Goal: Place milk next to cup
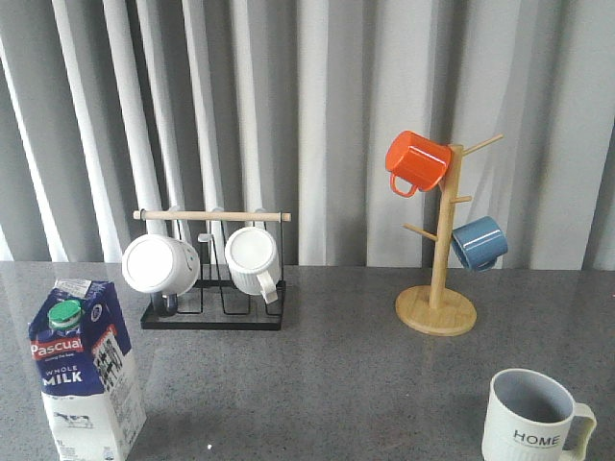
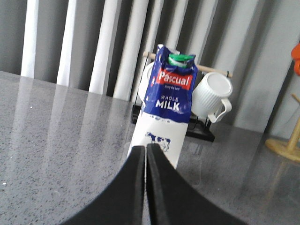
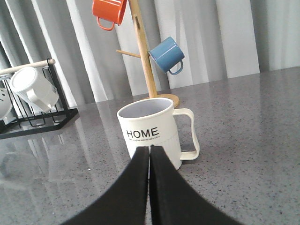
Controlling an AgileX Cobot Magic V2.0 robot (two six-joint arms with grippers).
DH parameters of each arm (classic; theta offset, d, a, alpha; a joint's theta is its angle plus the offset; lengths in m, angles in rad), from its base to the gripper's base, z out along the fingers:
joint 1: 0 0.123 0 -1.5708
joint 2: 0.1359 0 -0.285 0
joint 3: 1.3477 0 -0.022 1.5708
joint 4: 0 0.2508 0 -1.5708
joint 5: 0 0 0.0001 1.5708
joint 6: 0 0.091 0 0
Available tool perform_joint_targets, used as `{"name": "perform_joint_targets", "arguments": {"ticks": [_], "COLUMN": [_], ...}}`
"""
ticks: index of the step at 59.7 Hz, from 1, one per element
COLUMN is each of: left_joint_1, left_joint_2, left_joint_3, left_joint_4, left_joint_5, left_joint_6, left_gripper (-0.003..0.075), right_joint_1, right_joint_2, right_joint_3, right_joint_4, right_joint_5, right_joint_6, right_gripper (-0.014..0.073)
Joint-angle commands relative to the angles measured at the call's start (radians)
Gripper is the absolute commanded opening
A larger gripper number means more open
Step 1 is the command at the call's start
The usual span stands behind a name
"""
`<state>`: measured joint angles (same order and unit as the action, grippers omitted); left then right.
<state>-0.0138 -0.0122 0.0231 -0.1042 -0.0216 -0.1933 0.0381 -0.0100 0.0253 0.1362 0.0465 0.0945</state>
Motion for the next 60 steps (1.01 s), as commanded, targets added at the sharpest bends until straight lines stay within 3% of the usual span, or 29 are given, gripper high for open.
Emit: {"name": "perform_joint_targets", "arguments": {"ticks": [1,8,20,28,35,41,51,55,60], "left_joint_1": [0.004,0.004,0.004,0.002,0.002,0.004,0.004,0.004,0.004], "left_joint_2": [-0.011,-0.011,-0.011,-0.011,-0.011,-0.011,-0.009,-0.009,-0.009], "left_joint_3": [-0.022,-0.024,-0.024,-0.028,-0.073,-0.117,-0.138,-0.171,-0.245], "left_joint_4": [-0.015,-0.015,-0.015,-0.015,-0.013,-0.013,-0.015,-0.006,0.072], "left_joint_5": [-0.123,-0.172,-0.247,-0.250,-0.222,-0.233,-0.362,-0.342,-0.216], "left_joint_6": [-0.049,-0.115,-0.287,-0.459,-0.566,-0.603,-0.615,-0.613,-0.607], "left_gripper": [-0.0006,-0.0002,0.0059,0.0150,0.0286,0.0384,0.0419,0.0418,0.0418], "right_joint_1": [-0.006,-0.006,-0.006,-0.006,-0.006,-0.006,-0.006,-0.006,-0.006], "right_joint_2": [-0.011,-0.001,0.094,0.210,0.321,0.387,0.411,0.440,0.518], "right_joint_3": [0.000,-0.070,-0.290,-0.468,-0.590,-0.647,-0.667,-0.703,-0.797], "right_joint_4": [0.058,0.066,-0.090,-0.147,-0.161,-0.181,-0.136,-0.152,-0.206], "right_joint_5": [-0.101,-0.084,-0.030,0.092,0.184,0.145,0.016,0.070,0.197], "right_joint_6": [0.003,-0.009,-0.012,-0.012,-0.012,-0.012,0.022,-0.008,-0.058], "right_gripper": [-0.0006,0.0001,0.0104,0.0283,0.0473,0.0572,0.0571,0.0556,0.0552]}}
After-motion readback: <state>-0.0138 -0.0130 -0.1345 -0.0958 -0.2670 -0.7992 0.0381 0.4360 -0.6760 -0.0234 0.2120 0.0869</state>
